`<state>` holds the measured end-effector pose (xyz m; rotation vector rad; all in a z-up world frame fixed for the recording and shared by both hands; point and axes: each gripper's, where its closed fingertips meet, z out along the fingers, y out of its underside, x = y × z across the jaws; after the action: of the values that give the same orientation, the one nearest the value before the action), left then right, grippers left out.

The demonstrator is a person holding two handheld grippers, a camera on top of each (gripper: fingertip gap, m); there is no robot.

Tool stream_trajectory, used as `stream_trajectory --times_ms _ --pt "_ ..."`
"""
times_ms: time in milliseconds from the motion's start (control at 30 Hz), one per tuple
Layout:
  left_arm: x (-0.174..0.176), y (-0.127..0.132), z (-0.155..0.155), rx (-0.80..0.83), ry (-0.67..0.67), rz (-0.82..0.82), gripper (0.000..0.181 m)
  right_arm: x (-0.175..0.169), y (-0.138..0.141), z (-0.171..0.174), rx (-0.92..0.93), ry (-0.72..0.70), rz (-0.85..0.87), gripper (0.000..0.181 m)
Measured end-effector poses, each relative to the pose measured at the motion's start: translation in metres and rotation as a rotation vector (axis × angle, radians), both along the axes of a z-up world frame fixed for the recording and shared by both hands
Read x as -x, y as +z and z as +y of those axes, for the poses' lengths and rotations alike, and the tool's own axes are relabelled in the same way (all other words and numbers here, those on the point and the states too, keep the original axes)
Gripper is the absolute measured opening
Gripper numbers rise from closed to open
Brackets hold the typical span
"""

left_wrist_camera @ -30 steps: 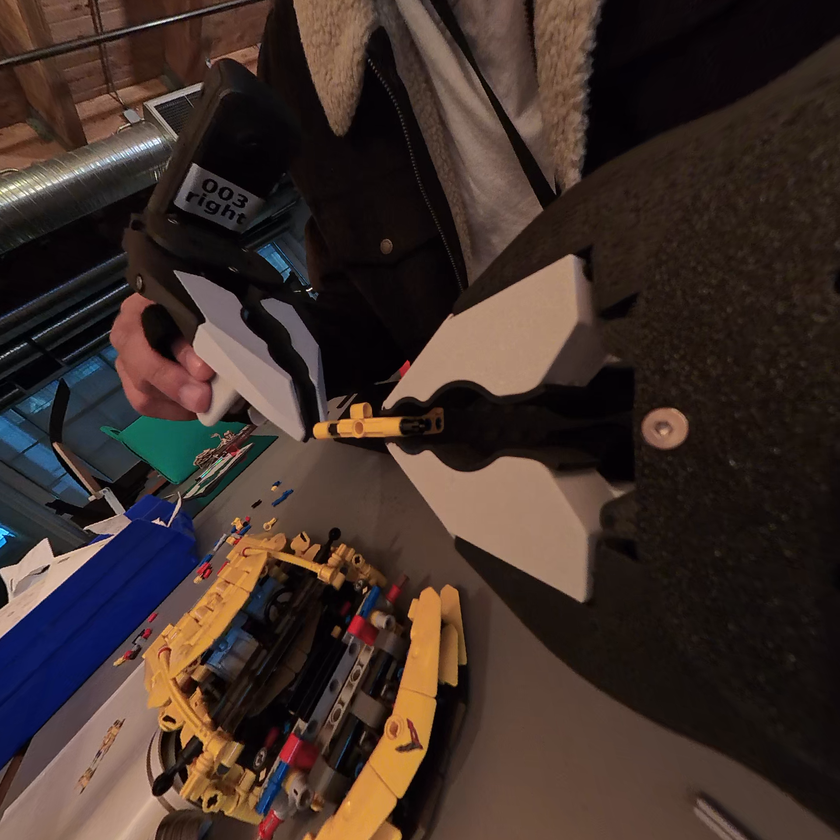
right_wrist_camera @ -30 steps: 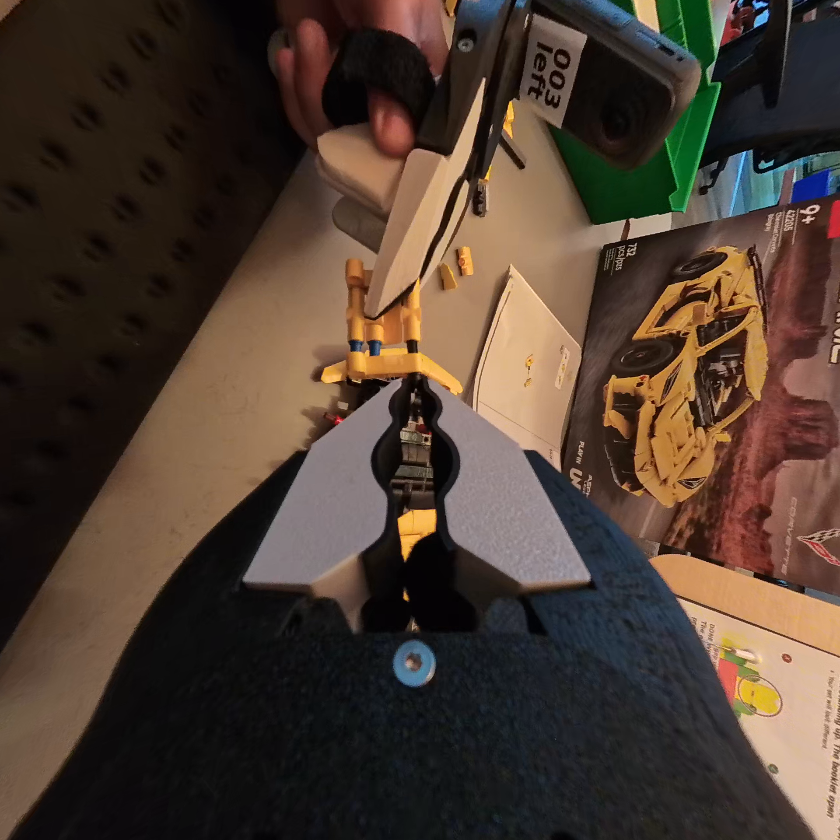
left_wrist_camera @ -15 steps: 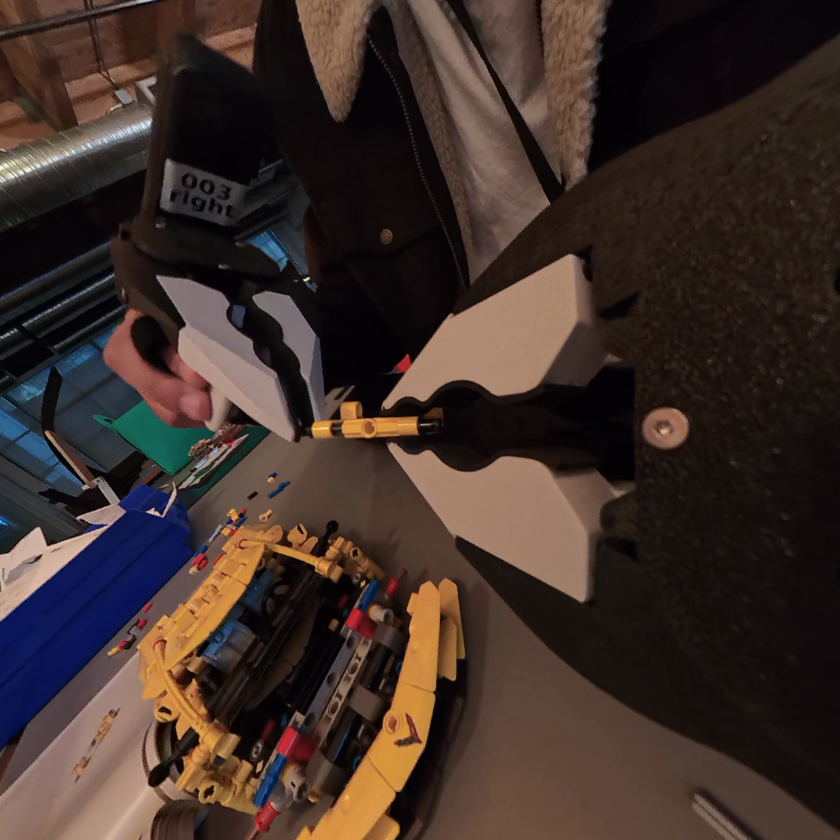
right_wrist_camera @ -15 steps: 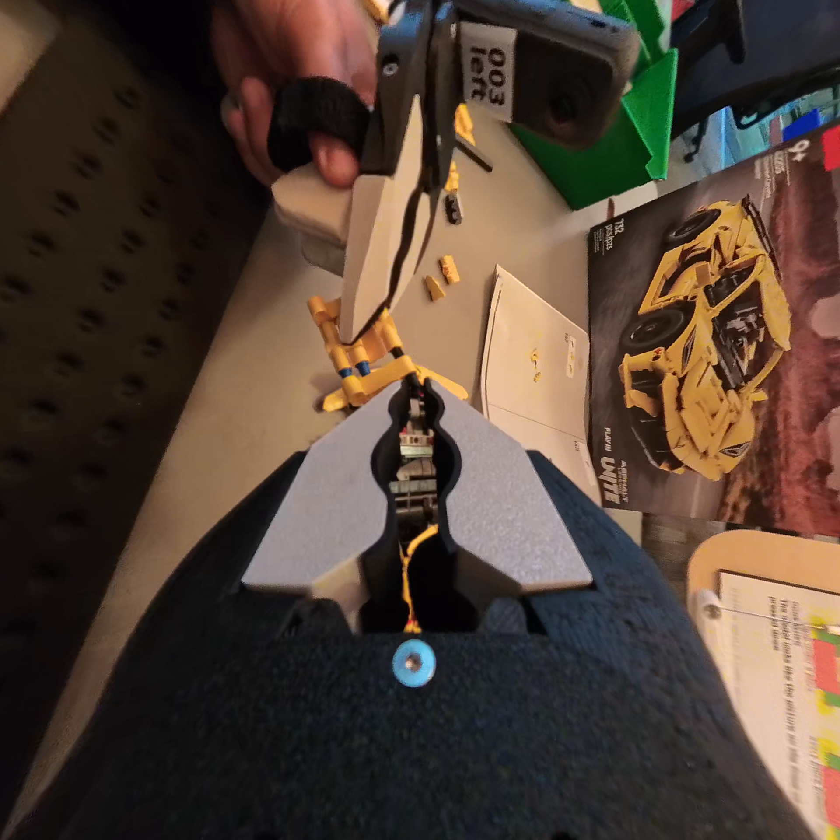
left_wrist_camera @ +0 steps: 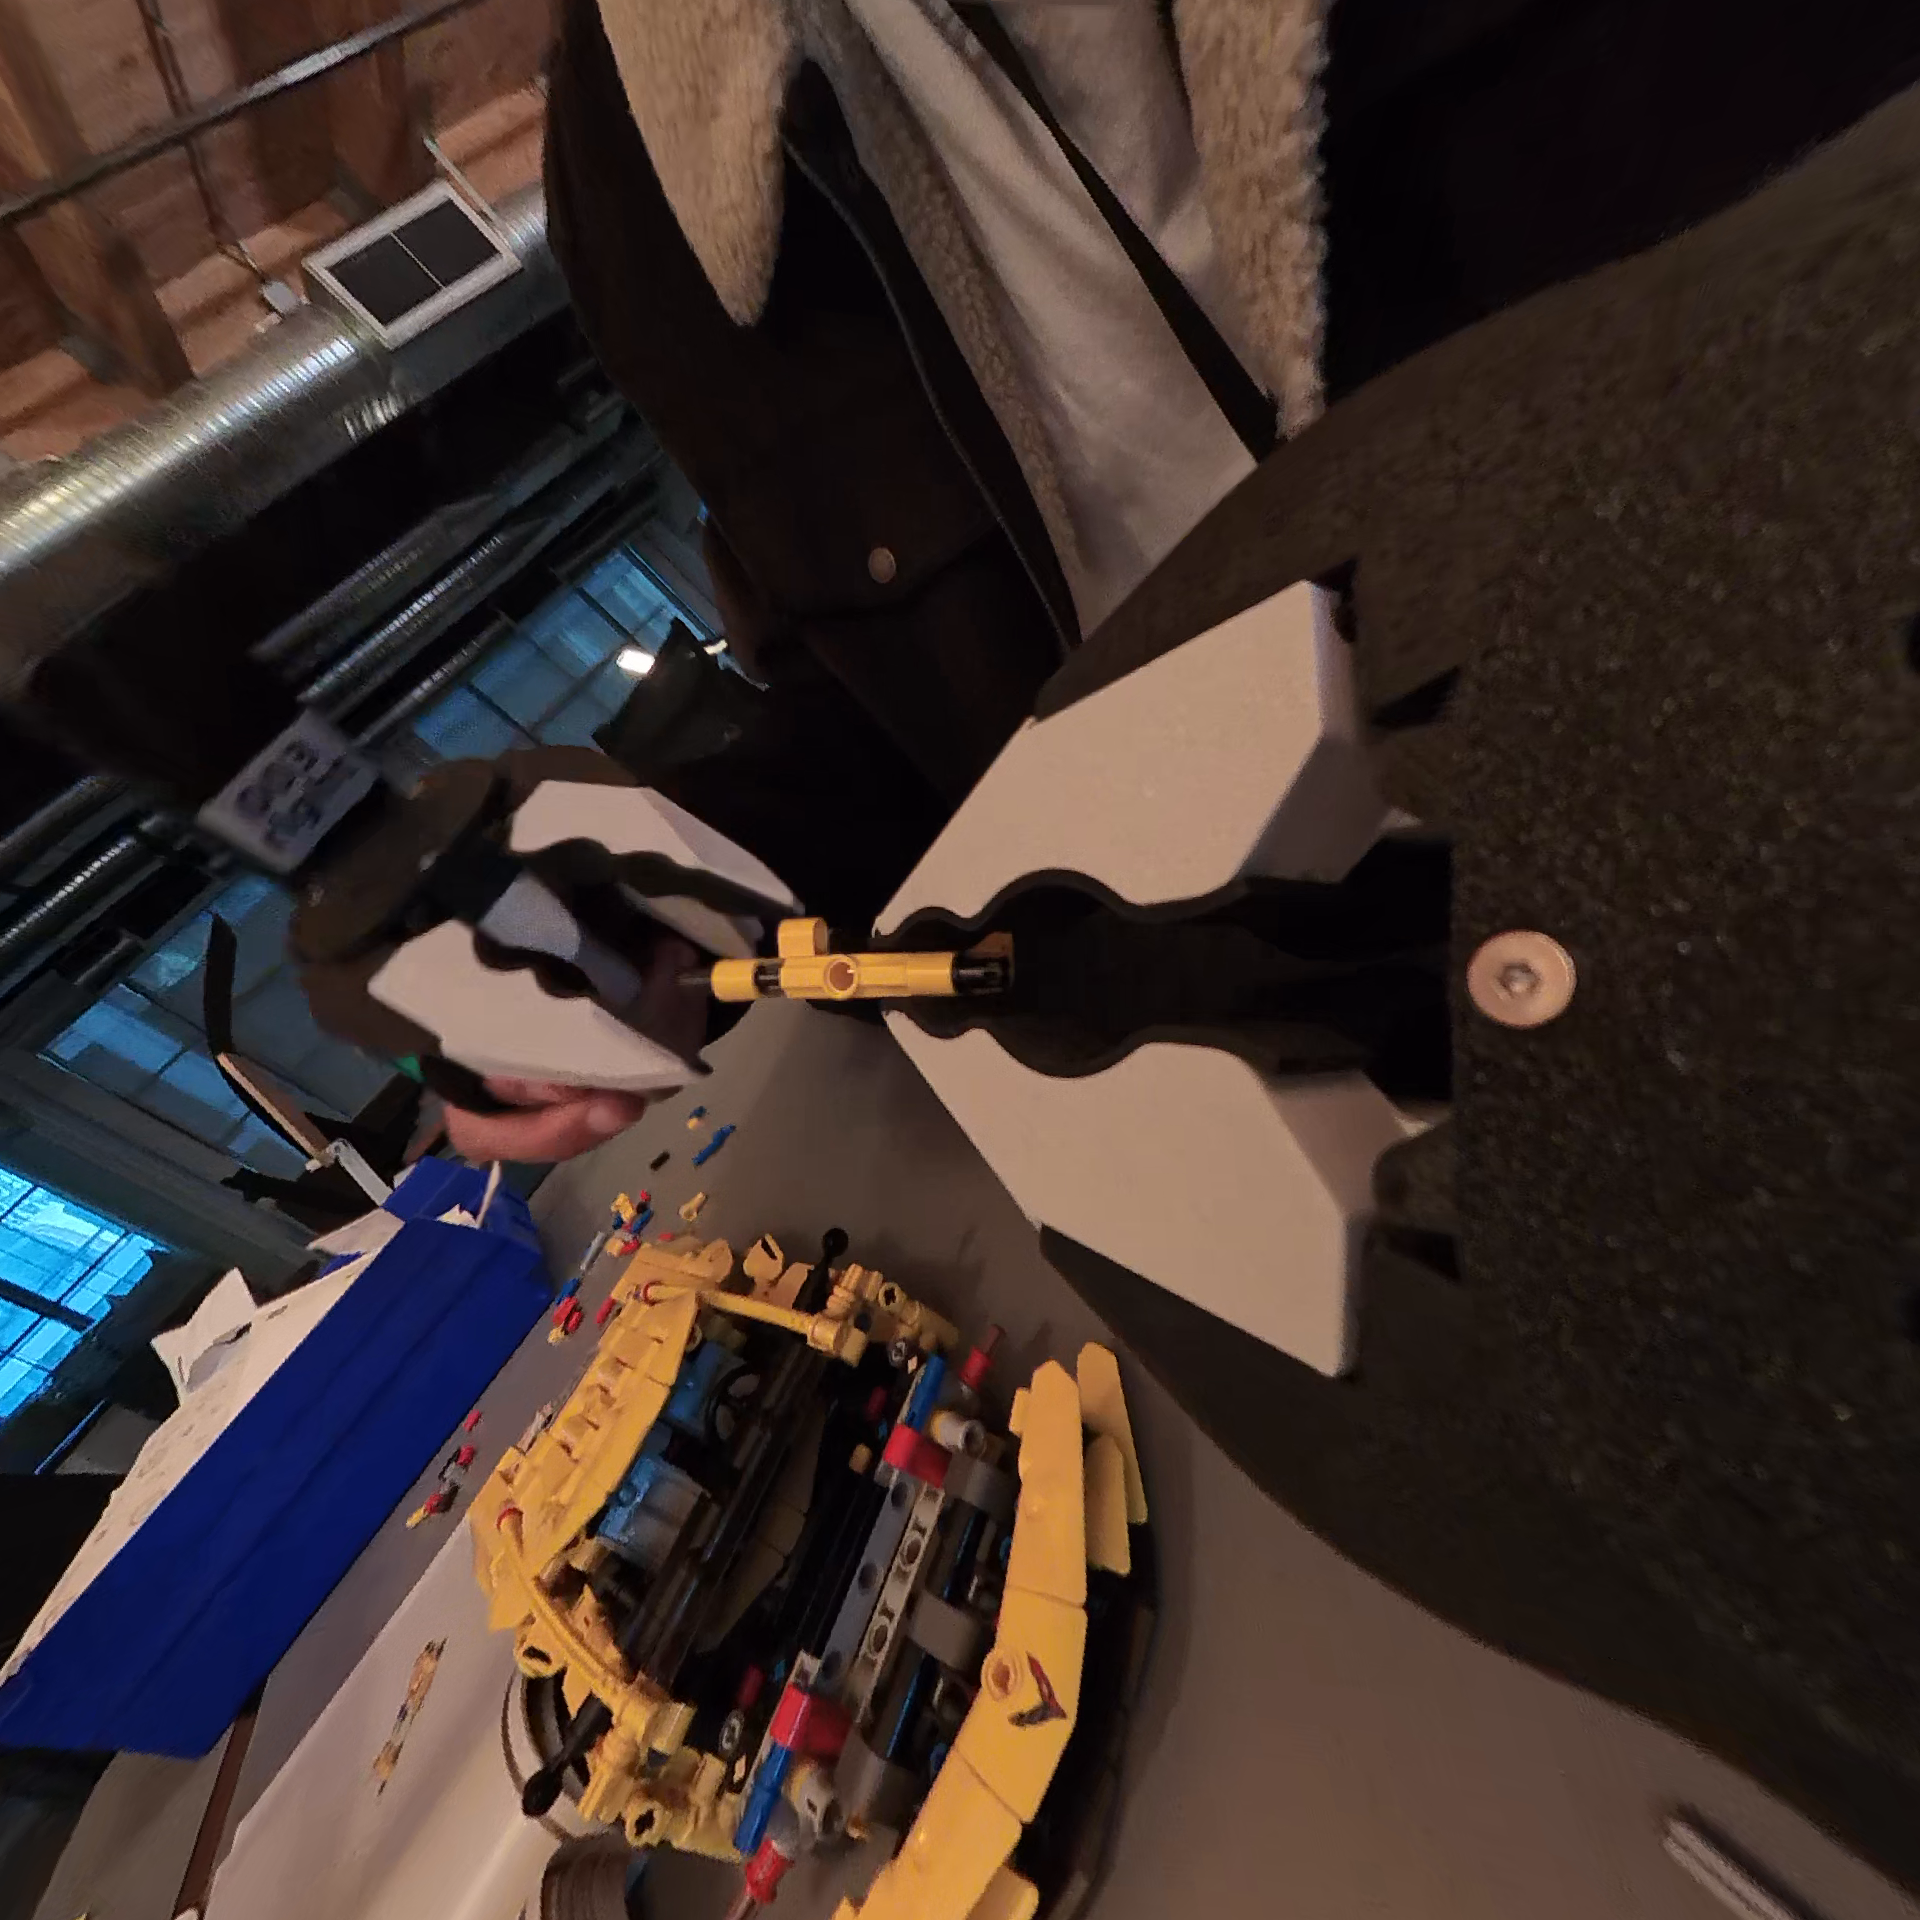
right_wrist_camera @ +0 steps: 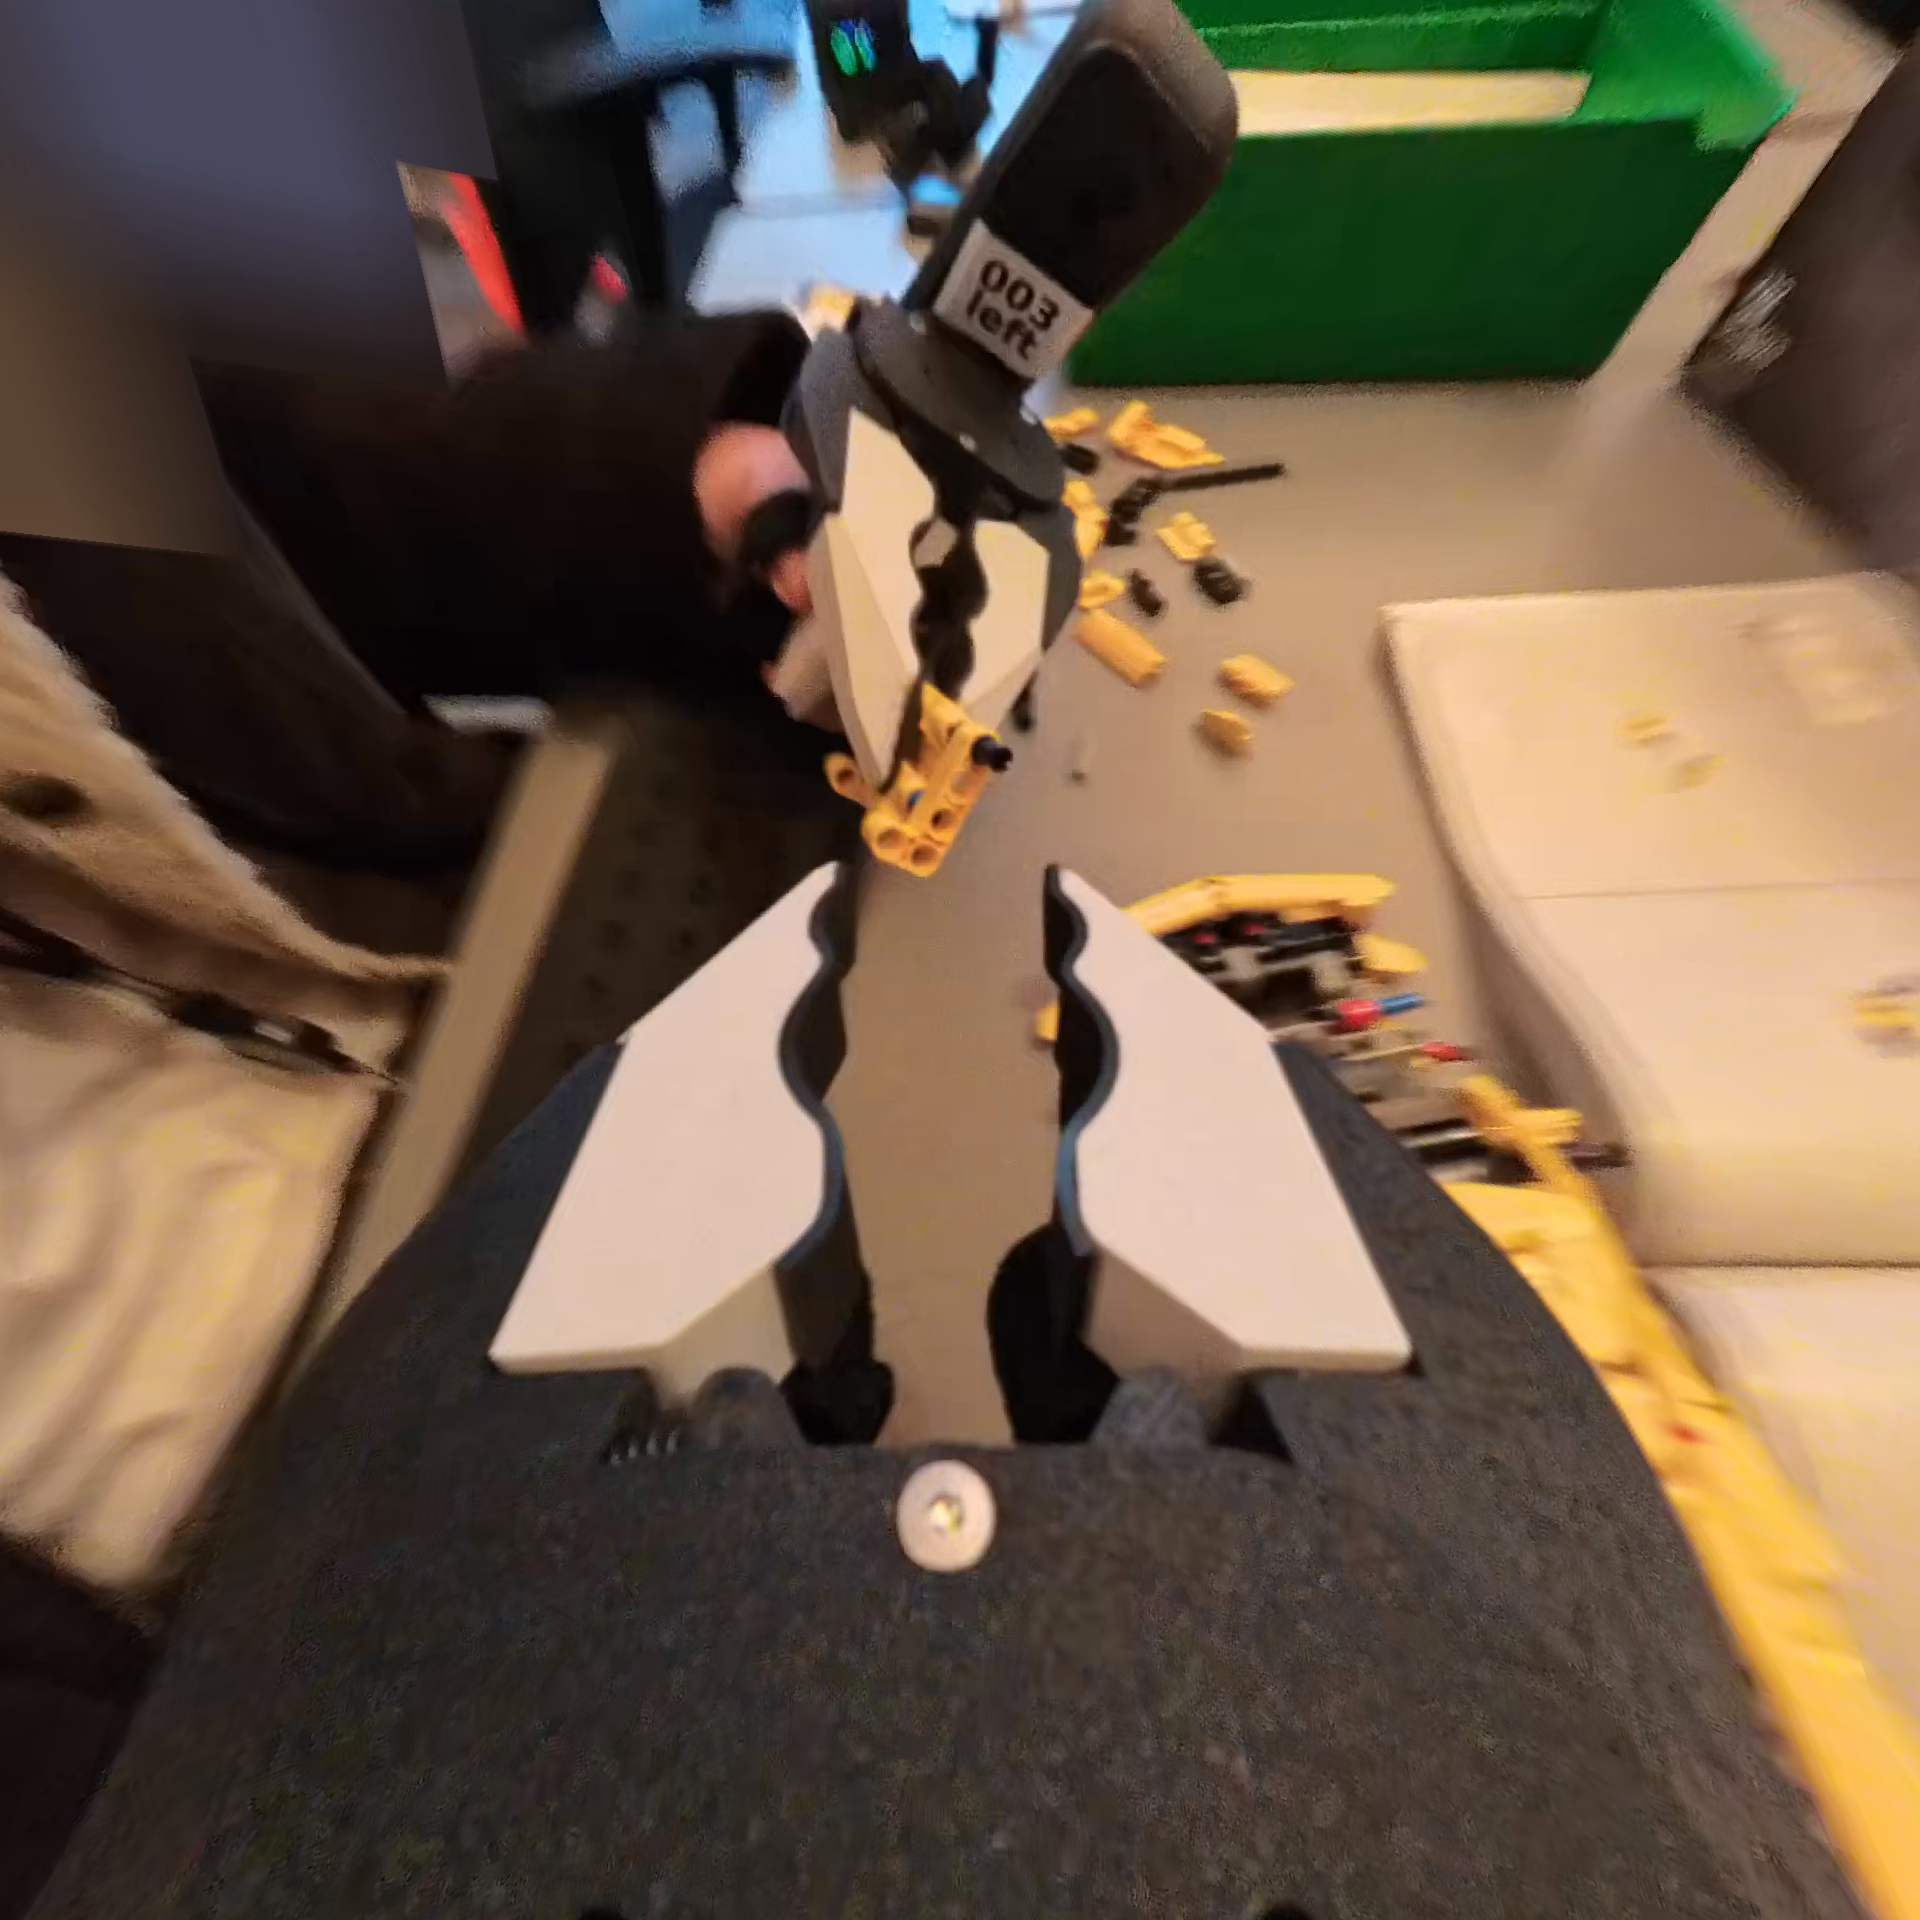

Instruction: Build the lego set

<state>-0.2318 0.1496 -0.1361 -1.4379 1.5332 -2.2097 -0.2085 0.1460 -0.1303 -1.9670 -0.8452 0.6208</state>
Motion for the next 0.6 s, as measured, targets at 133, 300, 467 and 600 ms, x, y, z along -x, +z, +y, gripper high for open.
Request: stream_trajectory --times_ms 133,300,467,600 --pt "-0.001 -0.003 -0.001 -0.064 0.022 -0.008 0.007 0.012 -0.009 -0.003 0.251 0.04 0.297 0.042" --pt "-0.001 -0.005 -0.007 -0.115 0.008 -0.014 0.007 0.016 -0.002 -0.005 0.312 0.087 0.442 0.023" --pt "-0.001 -0.006 -0.008 -0.125 0.006 -0.012 0.007 0.015 -0.007 -0.004 0.327 0.085 0.438 0.007" --pt "-0.003 -0.005 -0.002 -0.118 0.048 -0.006 0.007 0.013 -0.007 0.003 0.261 0.049 0.432 0.006"
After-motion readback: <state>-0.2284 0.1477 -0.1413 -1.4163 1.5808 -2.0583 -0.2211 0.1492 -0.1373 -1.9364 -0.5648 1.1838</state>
